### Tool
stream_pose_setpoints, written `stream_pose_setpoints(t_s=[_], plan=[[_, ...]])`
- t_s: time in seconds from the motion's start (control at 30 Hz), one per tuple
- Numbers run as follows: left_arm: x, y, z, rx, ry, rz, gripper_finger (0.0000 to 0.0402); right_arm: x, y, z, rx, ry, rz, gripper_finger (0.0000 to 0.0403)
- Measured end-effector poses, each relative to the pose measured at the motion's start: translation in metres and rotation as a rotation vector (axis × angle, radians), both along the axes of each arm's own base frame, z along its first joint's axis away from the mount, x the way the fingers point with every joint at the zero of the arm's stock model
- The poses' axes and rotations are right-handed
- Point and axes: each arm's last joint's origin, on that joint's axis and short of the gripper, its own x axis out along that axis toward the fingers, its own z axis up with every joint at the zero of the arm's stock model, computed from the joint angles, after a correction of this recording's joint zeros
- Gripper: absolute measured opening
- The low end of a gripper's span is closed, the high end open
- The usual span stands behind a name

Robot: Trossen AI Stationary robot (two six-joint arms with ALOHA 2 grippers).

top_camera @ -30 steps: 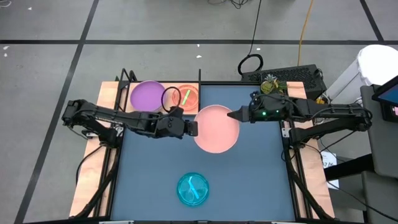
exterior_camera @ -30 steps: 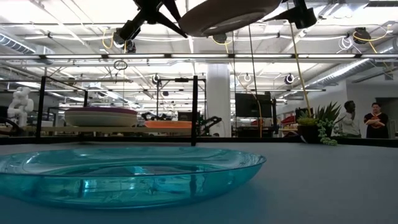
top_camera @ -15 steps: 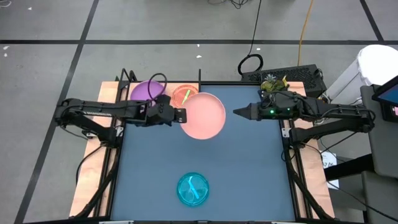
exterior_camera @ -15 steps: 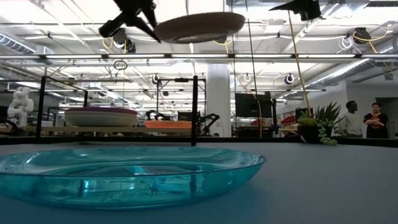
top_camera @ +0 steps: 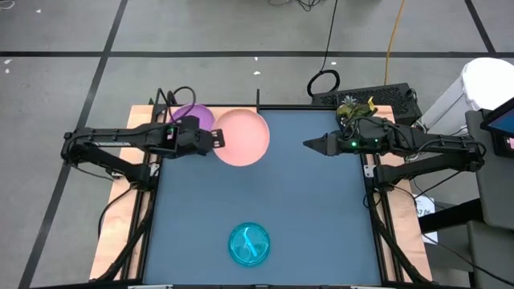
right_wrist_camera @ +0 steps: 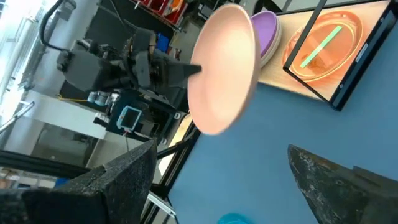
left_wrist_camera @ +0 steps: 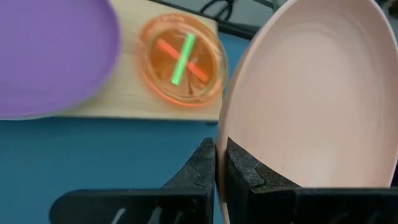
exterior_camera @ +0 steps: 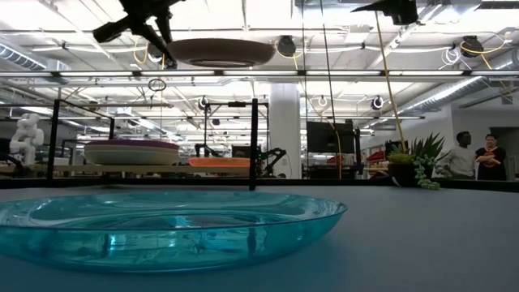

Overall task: Place and stack plates onto a shelf
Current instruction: Stack the light orange plate on top of the violet plate on the shelf

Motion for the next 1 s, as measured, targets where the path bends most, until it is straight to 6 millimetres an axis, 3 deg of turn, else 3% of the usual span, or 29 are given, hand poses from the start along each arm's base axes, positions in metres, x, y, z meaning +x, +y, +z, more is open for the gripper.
stream_pose_setpoints(t_s=[0.47,1.0], plan=[[-0.042,0.000,0.011,-0.050,-0.022,0.191,0.0011,-0.001,-0.012,-0.002,-0.082,0.037,0.055,0.0330],[-0.049,-0.002,0.013,-0.150,-0.140,0.348,0.0010,-0.004,-0.018,0.001,-0.302,0.039,0.208,0.0257]])
